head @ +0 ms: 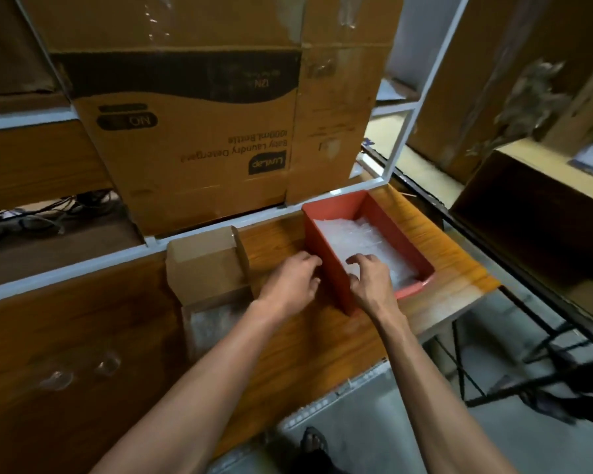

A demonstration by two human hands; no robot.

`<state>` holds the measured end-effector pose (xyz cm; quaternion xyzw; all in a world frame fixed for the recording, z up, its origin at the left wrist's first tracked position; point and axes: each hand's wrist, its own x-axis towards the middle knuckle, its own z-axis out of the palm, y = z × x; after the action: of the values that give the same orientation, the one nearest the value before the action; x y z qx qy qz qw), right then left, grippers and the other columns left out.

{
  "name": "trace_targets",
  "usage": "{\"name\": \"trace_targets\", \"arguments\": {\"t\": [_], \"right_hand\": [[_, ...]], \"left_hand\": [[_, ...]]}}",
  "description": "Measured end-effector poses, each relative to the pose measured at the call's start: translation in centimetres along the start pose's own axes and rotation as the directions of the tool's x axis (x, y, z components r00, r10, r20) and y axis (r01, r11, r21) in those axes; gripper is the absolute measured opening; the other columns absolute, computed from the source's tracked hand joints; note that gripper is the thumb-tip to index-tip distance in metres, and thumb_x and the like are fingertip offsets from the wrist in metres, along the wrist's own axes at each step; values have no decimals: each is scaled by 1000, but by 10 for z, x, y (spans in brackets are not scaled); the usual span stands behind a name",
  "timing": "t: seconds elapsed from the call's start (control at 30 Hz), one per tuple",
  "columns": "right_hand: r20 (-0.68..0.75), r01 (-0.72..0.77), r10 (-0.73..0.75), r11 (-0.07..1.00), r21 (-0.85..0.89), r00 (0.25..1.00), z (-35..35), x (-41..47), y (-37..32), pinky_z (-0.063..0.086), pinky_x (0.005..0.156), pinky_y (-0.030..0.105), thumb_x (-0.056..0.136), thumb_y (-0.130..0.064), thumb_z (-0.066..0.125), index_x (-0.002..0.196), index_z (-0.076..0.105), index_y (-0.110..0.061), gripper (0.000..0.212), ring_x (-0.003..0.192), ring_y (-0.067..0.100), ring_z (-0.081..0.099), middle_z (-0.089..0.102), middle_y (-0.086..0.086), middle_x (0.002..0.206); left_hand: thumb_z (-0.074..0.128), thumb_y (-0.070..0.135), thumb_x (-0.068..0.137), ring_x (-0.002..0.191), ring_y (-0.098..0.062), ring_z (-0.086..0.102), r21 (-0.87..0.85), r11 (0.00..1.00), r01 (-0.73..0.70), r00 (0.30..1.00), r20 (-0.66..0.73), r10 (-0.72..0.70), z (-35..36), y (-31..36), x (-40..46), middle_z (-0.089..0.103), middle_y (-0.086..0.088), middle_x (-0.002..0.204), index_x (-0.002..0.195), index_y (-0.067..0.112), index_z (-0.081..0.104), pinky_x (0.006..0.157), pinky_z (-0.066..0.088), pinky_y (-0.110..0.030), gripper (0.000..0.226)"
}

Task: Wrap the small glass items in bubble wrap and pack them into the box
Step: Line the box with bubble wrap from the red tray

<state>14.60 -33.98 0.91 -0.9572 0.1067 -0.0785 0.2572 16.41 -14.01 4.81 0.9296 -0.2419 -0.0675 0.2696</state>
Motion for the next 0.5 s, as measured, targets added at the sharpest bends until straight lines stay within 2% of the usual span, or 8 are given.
{"name": "trace_targets", "arguments": {"t": [0.07,0.17,0.23,0.3,0.37,0.4,0.5], "right_hand": [[88,-51,56,997,-63,994,-5,20,27,48,102,40,91,-14,73,138,64,-9,48,123,38,61,62,20,136],[204,-72,93,991,-110,975,-4,52,62,48,106,46,94,-25,76,146,54,-5,59,129,41,57,57,24,141],[236,-89,117,988,-127,965,-1,69,74,46,107,47,99,-31,70,150,46,-2,63,132,42,54,54,25,144],[264,-120,151,984,-131,952,3,87,85,46,106,47,106,-37,59,154,38,0,64,134,43,53,52,27,147],[276,-123,157,983,-137,948,8,103,95,48,101,48,109,-41,51,150,40,2,61,130,45,55,56,29,142],[269,-114,147,985,-132,952,10,109,98,49,97,48,109,-42,49,145,44,3,58,126,47,57,59,30,138],[206,-106,121,991,-83,971,16,124,106,47,92,48,110,-44,44,127,56,5,54,116,49,62,65,33,125]], "left_hand": [[64,21,103,141,-21,51,26,999,-39,999,-4,39,10,20,28,53,1,154,152,22,54,114,48,-38,50],[61,22,104,148,-24,44,105,994,-26,999,33,23,30,39,72,47,-3,161,156,20,49,121,40,-41,54],[60,31,104,150,-27,40,214,977,-11,995,94,-10,42,41,100,41,-5,165,159,22,43,123,33,-45,58],[56,44,105,156,-27,31,345,938,-13,982,180,-52,55,40,125,31,-4,171,163,28,33,128,20,-50,64],[49,50,107,158,-27,26,435,900,-20,953,280,-114,65,40,145,23,-4,174,165,32,27,128,6,-56,65],[47,50,108,158,-28,28,467,884,-24,936,321,-144,69,40,152,25,-4,174,165,33,28,127,2,-59,62],[47,46,107,149,-28,43,504,863,-33,913,367,-179,78,40,167,49,-2,160,156,35,44,124,-3,-66,51]]}}
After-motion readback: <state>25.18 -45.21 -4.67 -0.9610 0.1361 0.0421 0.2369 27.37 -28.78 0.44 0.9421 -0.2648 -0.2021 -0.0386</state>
